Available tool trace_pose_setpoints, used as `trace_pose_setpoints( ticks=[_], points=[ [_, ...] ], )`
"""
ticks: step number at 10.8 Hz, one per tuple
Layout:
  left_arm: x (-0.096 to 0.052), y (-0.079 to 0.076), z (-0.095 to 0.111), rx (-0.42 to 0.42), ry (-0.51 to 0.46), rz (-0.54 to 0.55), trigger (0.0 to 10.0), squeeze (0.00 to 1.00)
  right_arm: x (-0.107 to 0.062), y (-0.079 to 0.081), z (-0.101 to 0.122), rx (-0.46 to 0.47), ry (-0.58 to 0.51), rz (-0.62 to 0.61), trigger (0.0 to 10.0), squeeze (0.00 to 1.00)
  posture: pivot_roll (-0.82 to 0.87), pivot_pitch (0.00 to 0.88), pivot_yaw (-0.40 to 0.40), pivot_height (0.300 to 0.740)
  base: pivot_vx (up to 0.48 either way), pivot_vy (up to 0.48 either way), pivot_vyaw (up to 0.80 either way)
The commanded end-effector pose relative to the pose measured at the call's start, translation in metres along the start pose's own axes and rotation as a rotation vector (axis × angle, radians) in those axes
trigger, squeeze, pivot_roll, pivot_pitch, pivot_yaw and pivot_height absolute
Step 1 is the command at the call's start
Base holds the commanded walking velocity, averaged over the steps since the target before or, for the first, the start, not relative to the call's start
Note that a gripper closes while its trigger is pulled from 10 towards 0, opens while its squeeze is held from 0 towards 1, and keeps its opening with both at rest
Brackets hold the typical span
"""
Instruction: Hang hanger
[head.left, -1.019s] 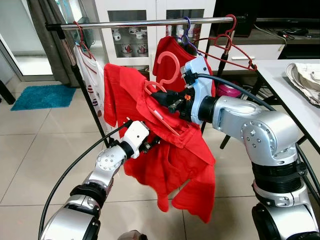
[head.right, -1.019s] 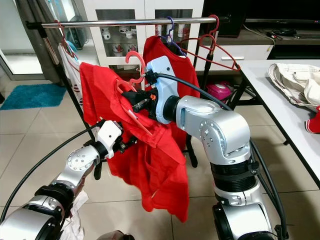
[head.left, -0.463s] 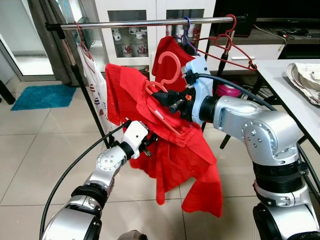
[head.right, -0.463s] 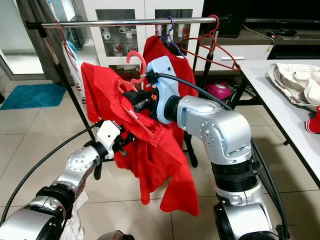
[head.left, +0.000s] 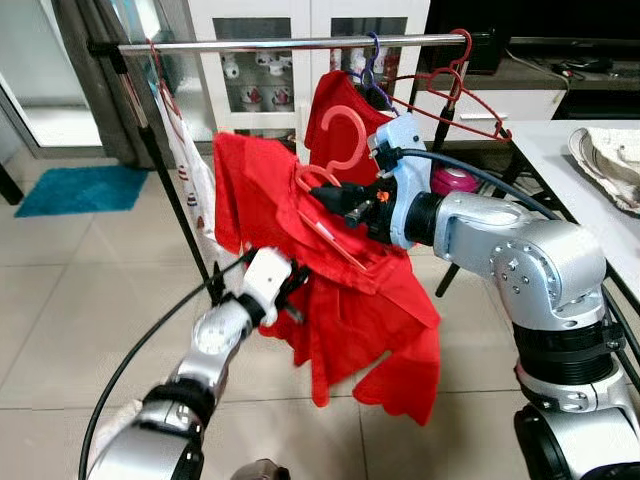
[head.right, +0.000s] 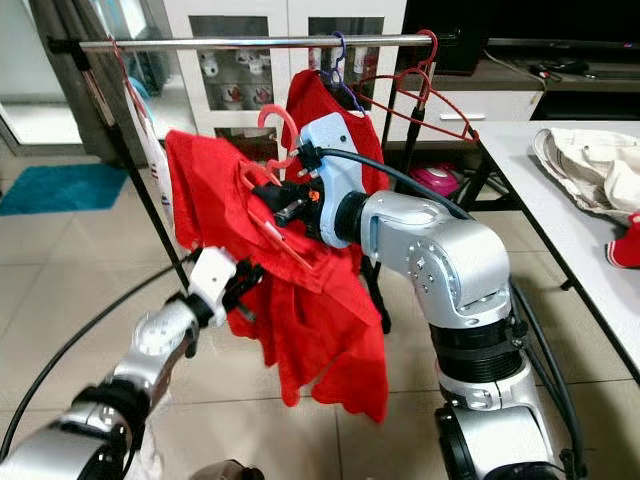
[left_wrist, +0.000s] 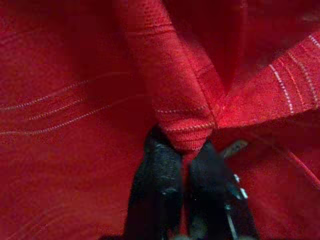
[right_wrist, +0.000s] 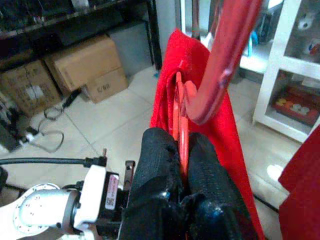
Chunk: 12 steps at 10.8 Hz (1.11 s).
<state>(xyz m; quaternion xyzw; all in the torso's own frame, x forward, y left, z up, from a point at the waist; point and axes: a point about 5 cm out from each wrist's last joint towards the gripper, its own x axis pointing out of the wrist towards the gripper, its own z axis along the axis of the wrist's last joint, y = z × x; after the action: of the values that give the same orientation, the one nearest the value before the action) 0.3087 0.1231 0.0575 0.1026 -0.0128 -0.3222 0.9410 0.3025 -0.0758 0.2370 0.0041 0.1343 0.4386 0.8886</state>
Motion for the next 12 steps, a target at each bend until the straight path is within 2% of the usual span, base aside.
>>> trace_pose_setpoints(
  ticks=[1, 3, 4, 5, 7, 8, 9, 10, 12],
  points=[
    [-0.004, 0.001, -0.003, -0.005, -0.002, 0.04, 0.0, 0.0, 0.001, 0.003, 0.006, -0.018, -0.008, 0.032, 0.0, 0.0, -0.14, 0.0, -0.029, 0.74, 0.0, 0.0, 0.0],
    [-0.015, 0.006, -0.014, -0.015, 0.053, 0.129, 0.0, 0.0, 0.004, -0.001, 0.004, -0.015, 0.005, 0.025, 0.0, 0.0, -0.13, 0.0, -0.062, 0.74, 0.0, 0.0, 0.0],
    [-0.029, 0.011, -0.03, -0.038, 0.14, 0.212, 0.0, 0.0, 0.008, -0.01, -0.005, -0.005, 0.036, -0.019, 0.0, 0.0, -0.13, 0.0, -0.074, 0.74, 0.0, 0.0, 0.0],
    [-0.038, 0.008, -0.042, -0.04, 0.212, 0.231, 0.0, 0.0, 0.007, -0.018, -0.01, 0.0, 0.05, -0.054, 0.0, 0.0, -0.13, 0.0, -0.077, 0.74, 0.0, 0.0, 0.0],
    [-0.055, 0.002, -0.062, -0.051, 0.342, 0.261, 0.0, 0.0, 0.005, -0.027, -0.01, 0.002, 0.049, -0.097, 0.0, 0.0, -0.13, 0.0, -0.075, 0.74, 0.0, 0.0, 0.0],
    [-0.06, -0.004, -0.07, -0.063, 0.389, 0.235, 0.0, 0.0, 0.005, -0.031, -0.01, 0.0, 0.049, -0.109, 0.0, 0.0, -0.13, 0.0, -0.073, 0.74, 0.0, 0.0, 0.0],
    [-0.06, -0.007, -0.071, -0.064, 0.402, 0.215, 0.0, 0.0, 0.005, -0.033, -0.01, -0.001, 0.05, -0.114, 0.0, 0.0, -0.13, 0.0, -0.073, 0.74, 0.0, 0.0, 0.0],
    [-0.065, -0.01, -0.078, -0.065, 0.458, 0.199, 0.0, 0.0, 0.004, -0.036, -0.012, -0.005, 0.055, -0.136, 0.0, 0.0, -0.13, 0.0, -0.066, 0.74, 0.0, 0.0, 0.0],
    [-0.068, -0.01, -0.079, -0.084, 0.463, 0.213, 0.0, 0.0, 0.003, -0.042, -0.013, -0.003, 0.049, -0.16, 0.0, 0.0, -0.12, 0.0, -0.064, 0.74, 0.0, 0.0, 0.0]
  ],
)
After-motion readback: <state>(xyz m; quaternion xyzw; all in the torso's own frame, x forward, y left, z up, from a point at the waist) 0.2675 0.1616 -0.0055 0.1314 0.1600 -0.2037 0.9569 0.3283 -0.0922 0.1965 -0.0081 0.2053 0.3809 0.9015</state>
